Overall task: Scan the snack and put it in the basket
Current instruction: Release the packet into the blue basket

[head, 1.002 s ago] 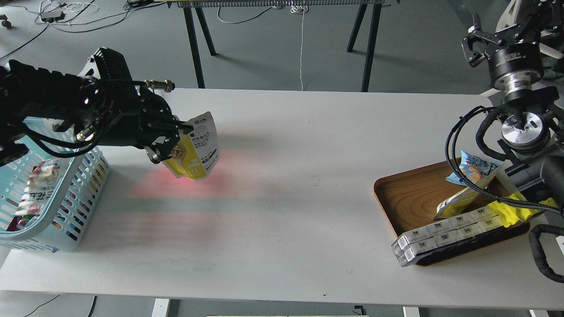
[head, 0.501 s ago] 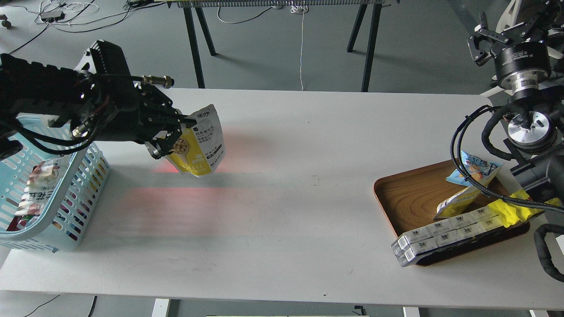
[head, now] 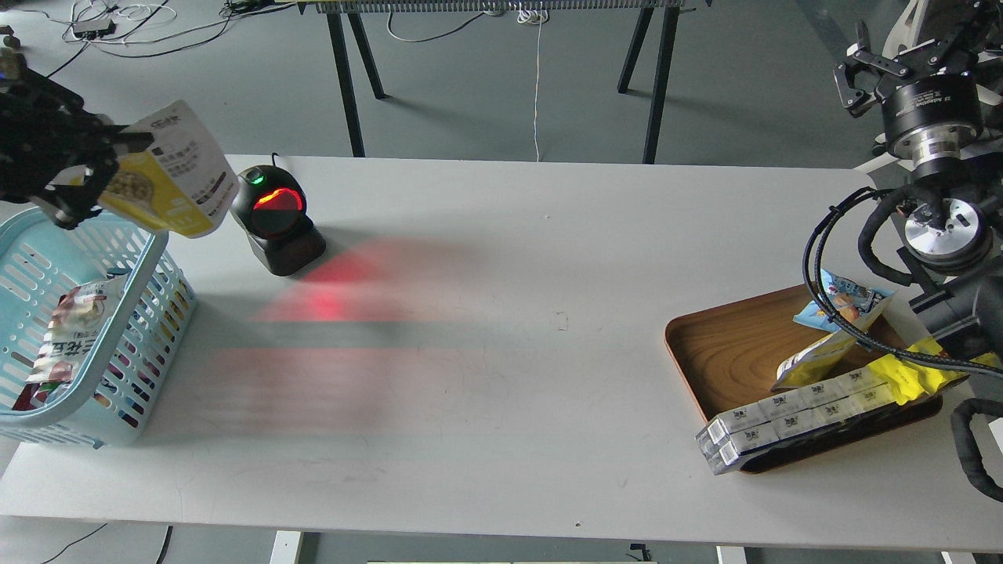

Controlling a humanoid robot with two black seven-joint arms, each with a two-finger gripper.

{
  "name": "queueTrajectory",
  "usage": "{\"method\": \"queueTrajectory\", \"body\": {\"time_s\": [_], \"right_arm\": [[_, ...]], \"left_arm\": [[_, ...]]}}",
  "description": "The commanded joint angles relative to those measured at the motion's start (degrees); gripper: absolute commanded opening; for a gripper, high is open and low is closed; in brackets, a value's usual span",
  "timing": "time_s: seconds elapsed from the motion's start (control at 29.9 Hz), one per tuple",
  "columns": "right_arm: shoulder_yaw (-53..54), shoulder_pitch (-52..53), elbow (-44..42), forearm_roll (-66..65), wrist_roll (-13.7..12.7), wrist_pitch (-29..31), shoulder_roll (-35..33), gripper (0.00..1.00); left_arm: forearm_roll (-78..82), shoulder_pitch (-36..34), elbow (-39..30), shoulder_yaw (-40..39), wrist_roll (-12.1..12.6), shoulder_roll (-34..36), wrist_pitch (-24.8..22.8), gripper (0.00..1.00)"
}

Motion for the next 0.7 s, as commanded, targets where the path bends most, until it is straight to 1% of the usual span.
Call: {"method": "queueTrajectory", "body": {"time_s": [0.0,0.17,0.27,0.43,0.57,0.67], "right_arm": [[0.1,-0.1,0.0,0.0,0.1,0.0,0.4,0.99],[0.3,0.0,0.0,0.0,0.0,0.0,0.5,0.99],[0.3,0.0,0.0,0.0,0.0,0.0,0.5,0.99],[0.3,0.2,0.0,0.0,0.0,0.0,0.6,0.99],[0.3,0.4,-0.1,0.0,0.0,0.0,0.6,0.99],[0.3,0.4,-0.1,-0.1,0.0,0.0,0.7,0.99]], "left_arm": [[0.0,0.0,2.8,4.1,0.0,5.8,4.2,0.0],[0.0,0.0,9.0,11.6,0.0,9.1,12.4,0.0],[0.0,0.0,10.6,15.8,0.0,9.4,16.1,0.0],[0.0,0.0,10.6,21.5,0.0,9.4,18.0,0.0],[0.0,0.0,10.6,22.5,0.0,9.4,21.2,0.0],[0.0,0.0,10.6,22.7,0.0,9.4,21.3,0.0]]}}
